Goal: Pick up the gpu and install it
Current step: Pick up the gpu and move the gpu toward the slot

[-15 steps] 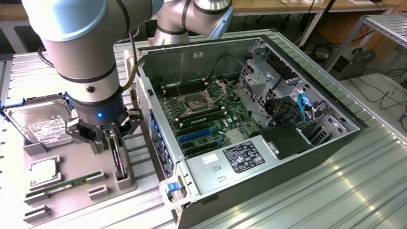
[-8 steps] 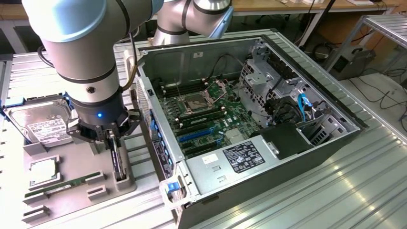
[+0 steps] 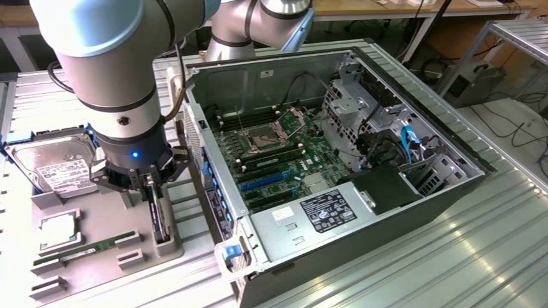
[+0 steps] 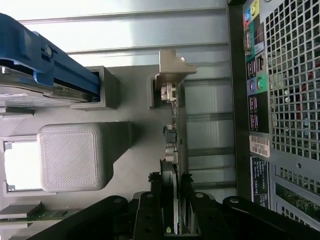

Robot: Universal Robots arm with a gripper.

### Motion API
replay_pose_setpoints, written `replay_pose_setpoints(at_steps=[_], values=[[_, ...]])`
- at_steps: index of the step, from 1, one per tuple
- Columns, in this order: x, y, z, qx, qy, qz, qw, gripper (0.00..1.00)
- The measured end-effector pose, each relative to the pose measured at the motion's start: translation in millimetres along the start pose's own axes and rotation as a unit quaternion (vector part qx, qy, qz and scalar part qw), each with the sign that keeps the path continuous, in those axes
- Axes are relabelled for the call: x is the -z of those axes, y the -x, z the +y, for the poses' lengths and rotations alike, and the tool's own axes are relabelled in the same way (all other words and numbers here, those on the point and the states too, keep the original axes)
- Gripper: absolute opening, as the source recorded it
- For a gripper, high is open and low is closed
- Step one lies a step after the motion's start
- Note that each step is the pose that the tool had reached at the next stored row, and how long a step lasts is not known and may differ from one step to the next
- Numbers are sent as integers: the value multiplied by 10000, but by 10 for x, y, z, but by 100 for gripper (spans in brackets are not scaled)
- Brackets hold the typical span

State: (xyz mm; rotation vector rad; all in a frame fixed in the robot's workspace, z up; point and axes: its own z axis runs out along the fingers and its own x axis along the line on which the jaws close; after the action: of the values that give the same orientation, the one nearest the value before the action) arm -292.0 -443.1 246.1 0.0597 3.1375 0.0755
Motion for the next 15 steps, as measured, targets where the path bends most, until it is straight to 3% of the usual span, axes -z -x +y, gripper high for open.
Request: replay_pose_setpoints(at_steps=[8,15], values=[[18,0,1,160,1,8,9999,26],[145,1,7,161,4,8,9999,26]])
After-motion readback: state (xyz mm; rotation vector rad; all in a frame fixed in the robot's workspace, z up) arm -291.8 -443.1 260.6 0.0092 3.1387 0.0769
